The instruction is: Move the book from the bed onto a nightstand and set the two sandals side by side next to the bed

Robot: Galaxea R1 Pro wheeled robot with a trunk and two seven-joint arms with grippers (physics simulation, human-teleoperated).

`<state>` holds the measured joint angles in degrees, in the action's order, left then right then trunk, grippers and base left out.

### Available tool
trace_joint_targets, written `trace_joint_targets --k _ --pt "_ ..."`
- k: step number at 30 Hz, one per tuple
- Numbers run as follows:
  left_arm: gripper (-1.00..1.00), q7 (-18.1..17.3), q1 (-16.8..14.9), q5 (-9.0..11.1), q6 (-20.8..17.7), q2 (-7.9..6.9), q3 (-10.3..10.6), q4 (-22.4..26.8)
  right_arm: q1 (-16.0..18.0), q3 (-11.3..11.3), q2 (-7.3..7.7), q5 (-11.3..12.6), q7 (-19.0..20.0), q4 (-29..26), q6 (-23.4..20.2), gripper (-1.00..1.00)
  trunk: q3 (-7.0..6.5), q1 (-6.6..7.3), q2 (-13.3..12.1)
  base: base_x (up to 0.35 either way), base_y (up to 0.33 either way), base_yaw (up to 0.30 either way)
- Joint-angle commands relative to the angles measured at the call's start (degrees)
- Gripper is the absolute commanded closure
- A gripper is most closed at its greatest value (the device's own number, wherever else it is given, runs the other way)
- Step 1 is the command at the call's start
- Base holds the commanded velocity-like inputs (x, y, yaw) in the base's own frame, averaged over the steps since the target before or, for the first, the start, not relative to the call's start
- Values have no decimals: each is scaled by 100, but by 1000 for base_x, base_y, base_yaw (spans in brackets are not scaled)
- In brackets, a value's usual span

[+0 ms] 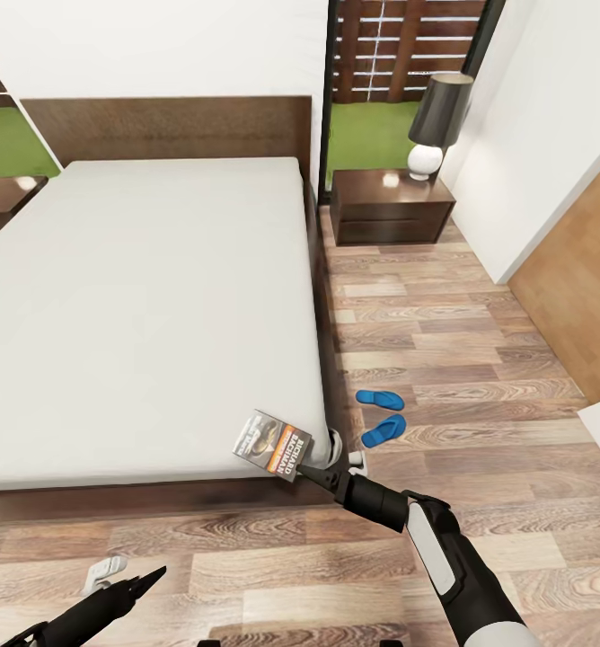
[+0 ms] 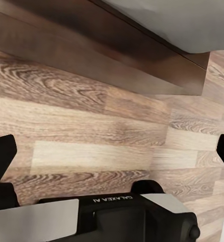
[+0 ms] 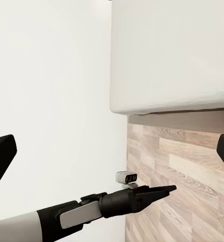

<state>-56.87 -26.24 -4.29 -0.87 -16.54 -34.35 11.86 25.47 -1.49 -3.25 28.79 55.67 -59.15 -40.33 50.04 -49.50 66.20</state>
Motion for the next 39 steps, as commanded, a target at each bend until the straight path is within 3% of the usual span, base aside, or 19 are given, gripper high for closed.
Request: trace_joint_targets --k 1,35,39 --pt "-100 -26 -4 -45 -10 1 -46 0 2 0 0 30 -4 0 -36 -100 22 -23 44 0 0 0" --pt "-100 -25 -4 -45 -18 1 -55 0 2 0 0 30 -4 0 -36 -100 58 -67 124 -30 0 0" --pt "-100 -23 -4 -45 -18 1 -55 0 2 0 0 30 -4 0 -36 -100 129 -154 285 0 0 0"
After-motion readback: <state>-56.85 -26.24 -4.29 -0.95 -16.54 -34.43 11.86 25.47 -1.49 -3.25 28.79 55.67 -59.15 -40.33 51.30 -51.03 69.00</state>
